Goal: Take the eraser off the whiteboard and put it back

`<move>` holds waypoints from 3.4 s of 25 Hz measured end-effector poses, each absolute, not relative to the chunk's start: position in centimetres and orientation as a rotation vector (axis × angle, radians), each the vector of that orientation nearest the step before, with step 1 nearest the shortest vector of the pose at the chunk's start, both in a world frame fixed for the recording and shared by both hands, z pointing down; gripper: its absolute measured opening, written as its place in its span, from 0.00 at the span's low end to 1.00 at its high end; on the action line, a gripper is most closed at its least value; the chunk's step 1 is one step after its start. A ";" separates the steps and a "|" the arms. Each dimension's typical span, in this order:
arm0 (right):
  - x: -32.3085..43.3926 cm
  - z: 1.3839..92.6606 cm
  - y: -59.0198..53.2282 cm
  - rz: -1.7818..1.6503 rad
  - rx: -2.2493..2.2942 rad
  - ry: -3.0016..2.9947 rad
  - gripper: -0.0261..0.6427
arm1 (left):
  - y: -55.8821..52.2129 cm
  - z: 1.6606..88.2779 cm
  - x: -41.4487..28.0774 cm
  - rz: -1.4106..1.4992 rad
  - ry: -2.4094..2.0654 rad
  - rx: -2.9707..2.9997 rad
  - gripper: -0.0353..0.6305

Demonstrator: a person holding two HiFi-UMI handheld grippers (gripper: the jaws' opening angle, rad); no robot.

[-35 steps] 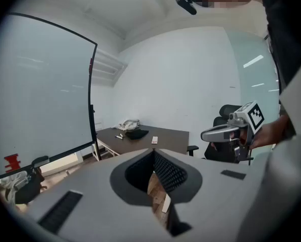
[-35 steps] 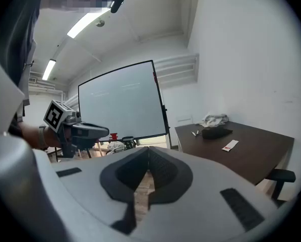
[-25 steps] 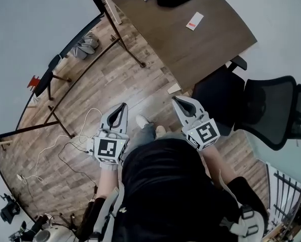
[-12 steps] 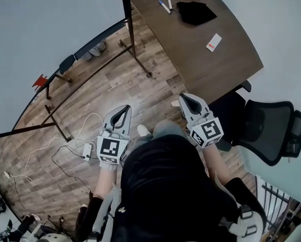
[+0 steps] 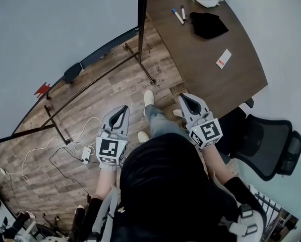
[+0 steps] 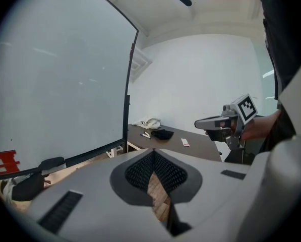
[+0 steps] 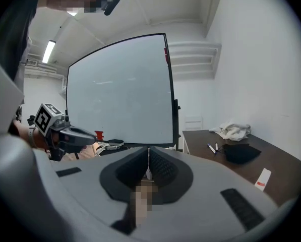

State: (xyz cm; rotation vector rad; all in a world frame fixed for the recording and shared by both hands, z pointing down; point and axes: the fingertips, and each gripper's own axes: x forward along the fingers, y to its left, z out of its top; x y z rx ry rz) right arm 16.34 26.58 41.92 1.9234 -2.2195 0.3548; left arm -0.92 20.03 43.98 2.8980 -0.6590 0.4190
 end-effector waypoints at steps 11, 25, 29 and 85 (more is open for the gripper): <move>25.4 42.6 13.6 0.438 1.856 -2.256 0.07 | 6.8 42.9 8.9 0.492 -0.677 2.920 0.06; 28.7 43.5 4.9 0.480 1.646 -2.400 0.07 | -1.4 43.7 14.8 0.496 -0.778 2.821 0.06; 27.6 43.3 3.1 0.471 1.547 -2.462 0.06 | -2.8 43.9 13.9 0.416 -0.851 2.735 0.06; 5.6 43.8 -7.0 0.366 1.046 -2.489 0.07 | -8.6 61.9 -18.4 0.901 -1.601 2.177 0.40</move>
